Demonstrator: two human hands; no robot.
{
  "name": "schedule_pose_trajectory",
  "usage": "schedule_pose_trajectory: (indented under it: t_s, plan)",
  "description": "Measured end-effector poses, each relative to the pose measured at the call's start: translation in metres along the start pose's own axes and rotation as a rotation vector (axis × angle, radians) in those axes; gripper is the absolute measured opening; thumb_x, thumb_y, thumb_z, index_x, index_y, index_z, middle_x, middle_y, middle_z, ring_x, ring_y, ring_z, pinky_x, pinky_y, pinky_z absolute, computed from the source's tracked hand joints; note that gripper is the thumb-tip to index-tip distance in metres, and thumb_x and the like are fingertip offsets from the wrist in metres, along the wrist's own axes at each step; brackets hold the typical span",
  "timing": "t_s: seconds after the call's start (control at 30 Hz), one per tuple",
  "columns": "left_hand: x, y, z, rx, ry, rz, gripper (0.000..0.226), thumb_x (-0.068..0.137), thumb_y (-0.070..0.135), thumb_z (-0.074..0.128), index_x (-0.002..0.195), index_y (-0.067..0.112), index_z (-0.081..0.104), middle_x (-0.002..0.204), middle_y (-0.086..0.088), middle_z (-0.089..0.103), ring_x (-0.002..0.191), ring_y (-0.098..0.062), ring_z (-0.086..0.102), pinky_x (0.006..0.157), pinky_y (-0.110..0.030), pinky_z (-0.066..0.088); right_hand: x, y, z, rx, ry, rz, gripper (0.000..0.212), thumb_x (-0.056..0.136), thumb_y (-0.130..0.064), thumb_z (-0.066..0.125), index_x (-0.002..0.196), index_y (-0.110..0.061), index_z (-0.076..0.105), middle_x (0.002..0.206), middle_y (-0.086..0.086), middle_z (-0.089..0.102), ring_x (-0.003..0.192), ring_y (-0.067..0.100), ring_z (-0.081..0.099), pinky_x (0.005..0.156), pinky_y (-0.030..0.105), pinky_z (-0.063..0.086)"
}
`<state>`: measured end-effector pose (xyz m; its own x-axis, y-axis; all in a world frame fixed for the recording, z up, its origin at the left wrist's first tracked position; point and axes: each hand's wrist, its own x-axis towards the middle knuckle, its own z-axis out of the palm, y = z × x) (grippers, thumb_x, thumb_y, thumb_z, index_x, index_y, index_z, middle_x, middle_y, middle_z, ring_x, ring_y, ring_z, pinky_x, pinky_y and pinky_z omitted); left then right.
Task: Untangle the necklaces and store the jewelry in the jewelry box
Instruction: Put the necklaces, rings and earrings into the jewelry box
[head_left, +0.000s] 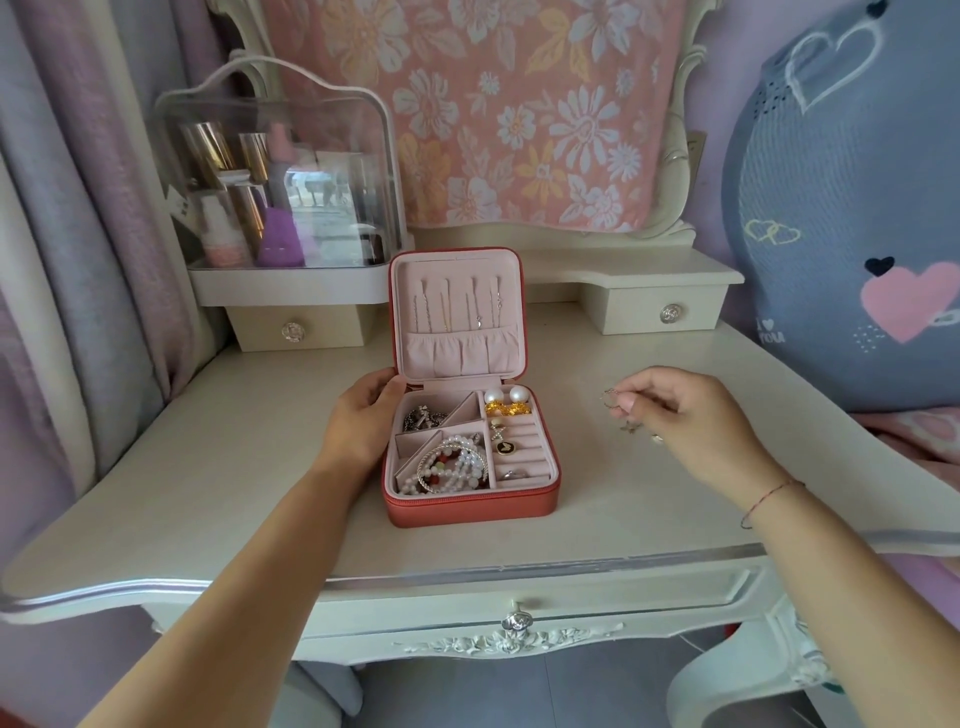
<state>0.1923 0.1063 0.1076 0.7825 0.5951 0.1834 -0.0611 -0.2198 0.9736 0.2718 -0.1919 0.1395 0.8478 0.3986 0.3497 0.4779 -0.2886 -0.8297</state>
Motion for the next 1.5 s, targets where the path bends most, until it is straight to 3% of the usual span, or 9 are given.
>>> schedule_pose_trajectory:
  t_s: [0.23, 0.47, 0.57, 0.63, 0.77, 0.97, 1.1, 1.27, 1.5]
  plan:
    - [0.000, -0.001, -0.001, 0.006, -0.013, -0.011, 0.019, 0.098, 0.022, 0.053, 0.101, 0.022, 0.071, 0.097, 0.003, 0.074, 0.095, -0.017, 0.068, 0.095, -0.040, 0.052, -0.019, -0.041, 0.025, -0.305, -0.219, -0.304, 0.015, 0.087, -0.010, 0.066, 0.088, -0.023, 0.074, 0.079, -0.010, 0.070, 0.077, 0.005, 0.060, 0.070, 0.013, 0.044]
    - [0.001, -0.001, -0.001, 0.026, -0.007, -0.026, 0.019, 0.097, 0.024, 0.053, 0.101, 0.024, 0.072, 0.098, 0.004, 0.074, 0.097, -0.018, 0.068, 0.097, -0.044, 0.051, -0.019, -0.048, 0.043, -0.632, -0.271, -0.615, 0.017, 0.079, -0.015, 0.060, 0.079, -0.017, 0.076, 0.073, -0.005, 0.065, 0.067, 0.018, 0.054, 0.064, 0.030, 0.050]
    - [0.000, 0.000, -0.001, 0.039, -0.007, -0.019, 0.020, 0.097, 0.026, 0.053, 0.103, 0.023, 0.072, 0.099, 0.005, 0.074, 0.098, -0.017, 0.068, 0.097, -0.044, 0.051, -0.019, -0.056, 0.048, -0.676, -0.284, -0.691, 0.014, 0.073, -0.013, 0.062, 0.069, -0.017, 0.074, 0.066, -0.005, 0.061, 0.065, 0.009, 0.039, 0.062, 0.015, 0.027]
    - [0.000, 0.000, -0.002, 0.048, -0.010, -0.015, 0.020, 0.097, 0.025, 0.053, 0.101, 0.024, 0.072, 0.099, 0.004, 0.074, 0.099, -0.018, 0.068, 0.097, -0.045, 0.051, -0.018, -0.060, 0.051, -0.668, -0.346, -0.664, 0.014, 0.075, -0.010, 0.063, 0.069, -0.015, 0.074, 0.068, -0.003, 0.062, 0.069, 0.008, 0.038, 0.063, 0.013, 0.018]
    - [0.001, -0.002, -0.002, 0.018, -0.028, -0.009, 0.021, 0.095, 0.029, 0.055, 0.103, 0.023, 0.073, 0.100, 0.002, 0.075, 0.100, -0.021, 0.069, 0.097, -0.049, 0.051, -0.013, -0.060, 0.045, -0.643, -0.444, -0.518, 0.020, 0.094, -0.013, 0.055, 0.095, -0.012, 0.076, 0.109, 0.000, 0.066, 0.098, 0.015, 0.053, 0.078, 0.007, 0.020]
    - [0.000, -0.002, -0.001, 0.016, -0.006, -0.012, 0.020, 0.097, 0.025, 0.054, 0.090, 0.033, 0.071, 0.095, 0.005, 0.075, 0.095, -0.016, 0.069, 0.096, -0.046, 0.051, -0.014, -0.060, 0.051, -0.682, -0.449, -0.443, 0.016, 0.091, -0.016, 0.060, 0.102, -0.014, 0.072, 0.094, -0.007, 0.060, 0.090, 0.008, 0.044, 0.078, 0.022, 0.032]
    - [0.001, -0.002, -0.002, 0.022, -0.008, -0.006, 0.021, 0.097, 0.024, 0.054, 0.091, 0.033, 0.071, 0.098, 0.004, 0.074, 0.099, -0.019, 0.068, 0.097, -0.046, 0.051, -0.016, -0.051, 0.045, -0.480, -0.359, -0.335, 0.009, 0.082, -0.015, 0.072, 0.091, -0.019, 0.072, 0.077, -0.018, 0.054, 0.074, 0.002, 0.052, 0.071, 0.023, 0.038]
    - [0.003, -0.004, -0.002, 0.023, 0.004, -0.007, 0.018, 0.096, 0.026, 0.055, 0.102, 0.025, 0.072, 0.102, 0.002, 0.074, 0.101, -0.019, 0.067, 0.098, -0.045, 0.050, -0.019, -0.038, 0.031, -0.272, -0.276, -0.319, 0.012, 0.084, -0.010, 0.071, 0.088, -0.021, 0.076, 0.087, -0.009, 0.064, 0.081, 0.009, 0.061, 0.078, 0.025, 0.048]
    - [0.003, -0.004, -0.002, 0.038, -0.007, -0.003, 0.020, 0.097, 0.025, 0.053, 0.101, 0.022, 0.072, 0.100, 0.003, 0.074, 0.099, -0.018, 0.067, 0.097, -0.042, 0.051, -0.024, -0.022, 0.036, -0.341, -0.287, -0.413, 0.015, 0.086, -0.014, 0.069, 0.092, -0.026, 0.076, 0.091, -0.017, 0.059, 0.091, 0.004, 0.057, 0.086, 0.028, 0.045]
